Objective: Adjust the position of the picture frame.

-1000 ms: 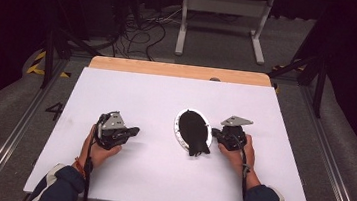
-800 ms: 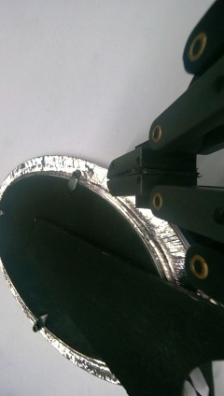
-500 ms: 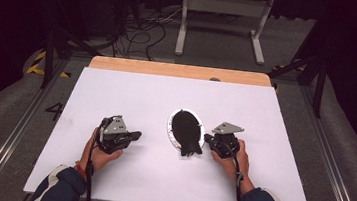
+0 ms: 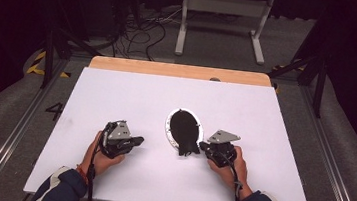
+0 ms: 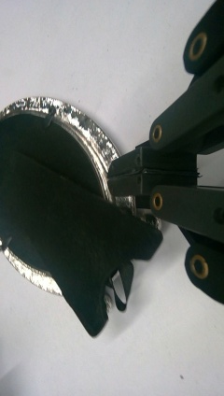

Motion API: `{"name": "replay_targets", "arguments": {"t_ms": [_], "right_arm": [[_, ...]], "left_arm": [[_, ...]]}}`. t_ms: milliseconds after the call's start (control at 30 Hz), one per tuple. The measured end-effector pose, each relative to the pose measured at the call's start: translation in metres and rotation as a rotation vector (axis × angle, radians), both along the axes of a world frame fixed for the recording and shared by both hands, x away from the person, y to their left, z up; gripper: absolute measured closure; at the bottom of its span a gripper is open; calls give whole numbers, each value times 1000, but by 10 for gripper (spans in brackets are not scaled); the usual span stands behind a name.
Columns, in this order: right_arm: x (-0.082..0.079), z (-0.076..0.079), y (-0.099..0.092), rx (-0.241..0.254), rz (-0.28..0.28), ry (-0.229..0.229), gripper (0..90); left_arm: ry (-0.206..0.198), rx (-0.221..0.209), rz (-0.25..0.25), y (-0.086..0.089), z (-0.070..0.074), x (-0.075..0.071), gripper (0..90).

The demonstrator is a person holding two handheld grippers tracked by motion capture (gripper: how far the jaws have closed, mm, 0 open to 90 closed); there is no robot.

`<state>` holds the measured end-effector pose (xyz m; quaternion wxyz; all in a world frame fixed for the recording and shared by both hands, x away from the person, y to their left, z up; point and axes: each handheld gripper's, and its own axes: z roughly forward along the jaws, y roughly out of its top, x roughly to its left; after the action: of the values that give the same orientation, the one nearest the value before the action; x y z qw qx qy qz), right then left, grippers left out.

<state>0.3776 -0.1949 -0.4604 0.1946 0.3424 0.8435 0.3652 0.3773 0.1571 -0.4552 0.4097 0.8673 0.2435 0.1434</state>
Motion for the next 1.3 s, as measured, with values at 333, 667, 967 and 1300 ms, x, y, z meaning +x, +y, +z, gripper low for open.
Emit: {"name": "replay_targets", "arguments": {"t_ms": [333, 667, 967, 1300], "right_arm": [[-11, 0, 7, 10, 27, 16, 900], [-24, 0, 17, 51, 87, 69, 900], [-28, 0, 24, 44, 121, 72, 900], [-32, 5, 17, 18, 146, 61, 791]], "left_arm": [[1, 3, -7, 1, 0, -1, 880], [3, 1, -30, -2, 0, -3, 870], [-4, 6, -29, -1, 1, -4, 848], [-31, -58, -11, 25, 10, -16, 677]]}}
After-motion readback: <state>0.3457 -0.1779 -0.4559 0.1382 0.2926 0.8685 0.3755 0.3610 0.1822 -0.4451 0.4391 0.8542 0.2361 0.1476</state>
